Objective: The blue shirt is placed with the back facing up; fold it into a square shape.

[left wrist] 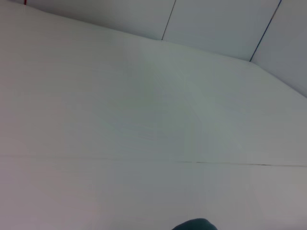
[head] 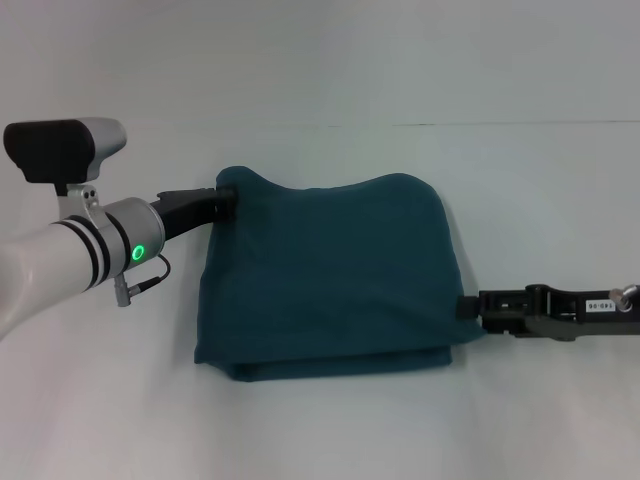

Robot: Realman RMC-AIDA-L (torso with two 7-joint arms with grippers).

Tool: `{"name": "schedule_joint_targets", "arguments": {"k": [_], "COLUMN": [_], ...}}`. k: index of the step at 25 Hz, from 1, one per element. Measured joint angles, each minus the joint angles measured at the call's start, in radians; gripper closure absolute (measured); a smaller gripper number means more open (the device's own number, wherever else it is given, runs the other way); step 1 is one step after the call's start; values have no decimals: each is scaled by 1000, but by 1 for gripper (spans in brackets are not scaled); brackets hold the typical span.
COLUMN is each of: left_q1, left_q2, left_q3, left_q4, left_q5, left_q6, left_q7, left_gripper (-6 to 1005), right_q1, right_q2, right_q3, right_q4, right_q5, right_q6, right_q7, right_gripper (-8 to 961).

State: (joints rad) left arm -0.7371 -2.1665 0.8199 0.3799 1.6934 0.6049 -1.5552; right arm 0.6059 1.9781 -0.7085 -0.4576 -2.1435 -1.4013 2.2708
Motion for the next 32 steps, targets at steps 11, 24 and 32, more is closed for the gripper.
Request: {"name": "schedule_joint_targets", "arguments": {"k": [11, 24, 32], "left_q1": [0, 1, 1], "left_q2": [-2, -2, -1], "left_q3": [2, -2, -7], "left_q4": [-1, 0, 3], "left_q5": [0, 0, 0], "left_q6": [2, 0, -4], "left_q7": [0, 10, 13], "left_gripper": [926, 910, 900], "right_q1": [5, -1, -13], "right_q2": [26, 43, 29], "right_q3": [6, -3, -16], "right_q4": [6, 7, 11], "right_q5": [4, 1, 1], "right_q6": [24, 49, 46], "right_q7": [1, -14, -16], "right_gripper": [197, 526, 888]}}
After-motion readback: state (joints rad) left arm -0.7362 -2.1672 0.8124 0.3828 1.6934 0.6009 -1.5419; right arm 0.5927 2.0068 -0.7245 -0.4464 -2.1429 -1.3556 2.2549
